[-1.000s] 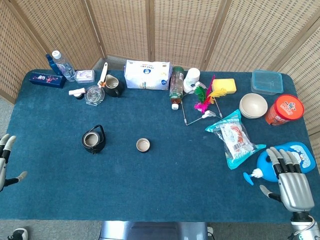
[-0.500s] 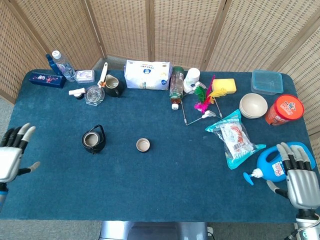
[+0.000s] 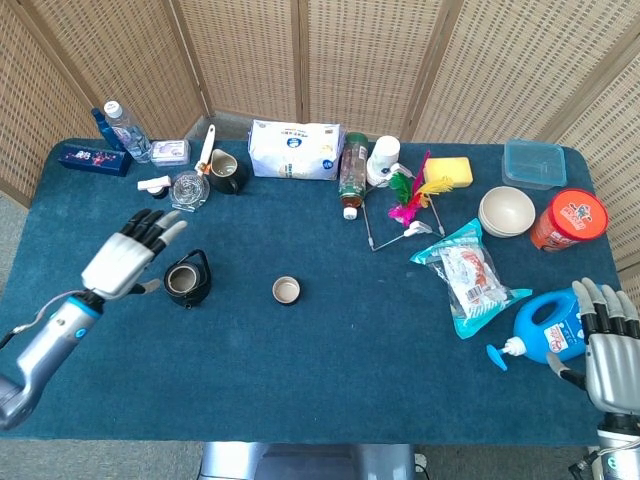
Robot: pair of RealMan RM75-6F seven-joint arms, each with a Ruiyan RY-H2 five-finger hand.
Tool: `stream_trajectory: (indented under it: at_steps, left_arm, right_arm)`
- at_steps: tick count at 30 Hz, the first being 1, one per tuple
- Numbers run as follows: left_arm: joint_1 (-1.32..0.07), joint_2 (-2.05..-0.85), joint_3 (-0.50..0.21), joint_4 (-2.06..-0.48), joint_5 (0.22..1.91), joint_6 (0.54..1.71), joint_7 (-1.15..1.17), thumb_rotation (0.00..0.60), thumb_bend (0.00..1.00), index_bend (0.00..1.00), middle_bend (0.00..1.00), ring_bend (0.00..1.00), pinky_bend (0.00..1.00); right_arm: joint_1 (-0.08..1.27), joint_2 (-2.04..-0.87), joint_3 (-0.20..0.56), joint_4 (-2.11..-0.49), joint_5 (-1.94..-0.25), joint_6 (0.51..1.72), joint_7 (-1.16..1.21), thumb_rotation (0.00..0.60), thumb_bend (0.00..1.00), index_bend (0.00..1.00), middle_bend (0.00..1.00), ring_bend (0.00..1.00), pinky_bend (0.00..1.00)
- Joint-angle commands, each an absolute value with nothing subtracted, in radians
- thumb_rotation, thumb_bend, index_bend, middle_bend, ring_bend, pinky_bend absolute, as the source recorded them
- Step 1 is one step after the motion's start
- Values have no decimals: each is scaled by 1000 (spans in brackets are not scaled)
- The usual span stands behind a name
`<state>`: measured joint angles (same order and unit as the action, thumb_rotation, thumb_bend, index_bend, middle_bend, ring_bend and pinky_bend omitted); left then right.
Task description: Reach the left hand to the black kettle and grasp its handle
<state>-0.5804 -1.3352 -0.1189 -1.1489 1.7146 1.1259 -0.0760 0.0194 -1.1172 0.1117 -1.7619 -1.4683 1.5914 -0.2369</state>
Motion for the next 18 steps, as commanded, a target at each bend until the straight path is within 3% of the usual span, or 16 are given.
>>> stream_trajectory:
  at_steps: [1,18]
  left_arm:
    - [-637,-1381,-122,-1099,1711,1065,-62,600,31,0,0,0,72]
    - [-776,-1513,-121,-980,1662,952,-42,600,32,0,0,0,111]
  right_arm:
    - [19,-1115,121,-1766,-1445,1587,-241,600,0,0,0,0,0]
    - [26,-1119,133,-1753,-1397,1565,-260,600,0,0,0,0,0]
